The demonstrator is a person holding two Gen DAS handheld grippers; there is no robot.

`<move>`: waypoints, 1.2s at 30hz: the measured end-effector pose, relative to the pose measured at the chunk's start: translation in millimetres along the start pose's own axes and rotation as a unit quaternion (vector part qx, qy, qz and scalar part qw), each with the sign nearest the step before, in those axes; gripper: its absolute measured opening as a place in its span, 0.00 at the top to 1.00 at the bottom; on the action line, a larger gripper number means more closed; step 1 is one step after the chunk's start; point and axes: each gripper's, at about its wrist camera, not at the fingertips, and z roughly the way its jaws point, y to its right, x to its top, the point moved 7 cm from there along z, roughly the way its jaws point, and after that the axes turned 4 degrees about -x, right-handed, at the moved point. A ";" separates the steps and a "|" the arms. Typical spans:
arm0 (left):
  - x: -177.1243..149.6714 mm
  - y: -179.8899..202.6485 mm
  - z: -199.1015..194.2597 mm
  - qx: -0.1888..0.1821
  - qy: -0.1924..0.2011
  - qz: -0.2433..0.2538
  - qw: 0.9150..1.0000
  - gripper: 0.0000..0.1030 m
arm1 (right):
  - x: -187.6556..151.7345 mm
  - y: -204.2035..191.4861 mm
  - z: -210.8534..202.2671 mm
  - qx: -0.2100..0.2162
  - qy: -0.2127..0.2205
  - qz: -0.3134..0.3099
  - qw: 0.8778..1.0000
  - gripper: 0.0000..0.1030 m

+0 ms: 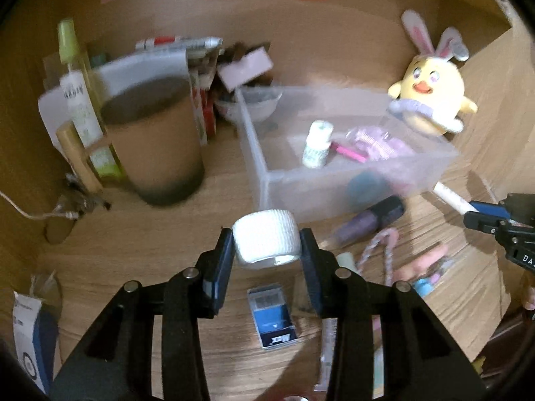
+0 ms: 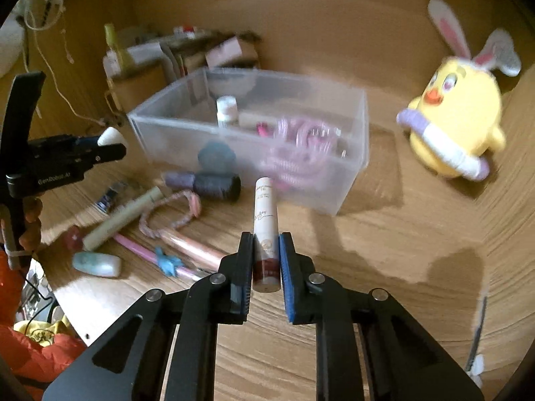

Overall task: Organize objects
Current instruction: 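Grasp the white tape roll with the left gripper while the right grasps a white tube, then place the white tape roll and white tube into the clear bin, open both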

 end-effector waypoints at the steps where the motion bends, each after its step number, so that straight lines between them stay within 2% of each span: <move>1: 4.5 2.8 -4.7 -0.002 0.010 0.004 1.000 0.62 | 3.7 -1.3 -6.0 0.000 0.010 -0.001 1.000 0.86; 4: 19.5 10.8 -15.1 -0.006 0.036 0.013 0.999 0.62 | 20.0 -3.6 -22.2 0.005 0.040 0.000 0.999 0.86; 11: 52.8 25.9 -36.3 -0.014 0.092 0.024 0.995 0.62 | 59.1 -3.6 -35.5 -0.014 0.093 -0.007 0.996 0.86; 18: 75.9 28.6 -29.2 -0.010 0.098 0.028 0.995 0.62 | 87.1 9.8 -29.0 -0.026 0.113 0.007 0.993 0.86; 23: 85.6 26.3 -10.8 -0.010 0.080 0.019 0.997 0.62 | 100.4 22.9 4.0 -0.030 0.093 0.030 0.995 0.86; 30: 85.4 21.0 30.4 0.004 0.039 0.018 0.999 0.62 | 104.3 24.0 54.4 -0.002 0.043 0.047 0.998 0.86; 36: 79.5 17.2 58.2 0.001 0.007 0.014 1.000 0.62 | 98.1 13.9 85.5 0.021 0.004 0.040 0.999 0.86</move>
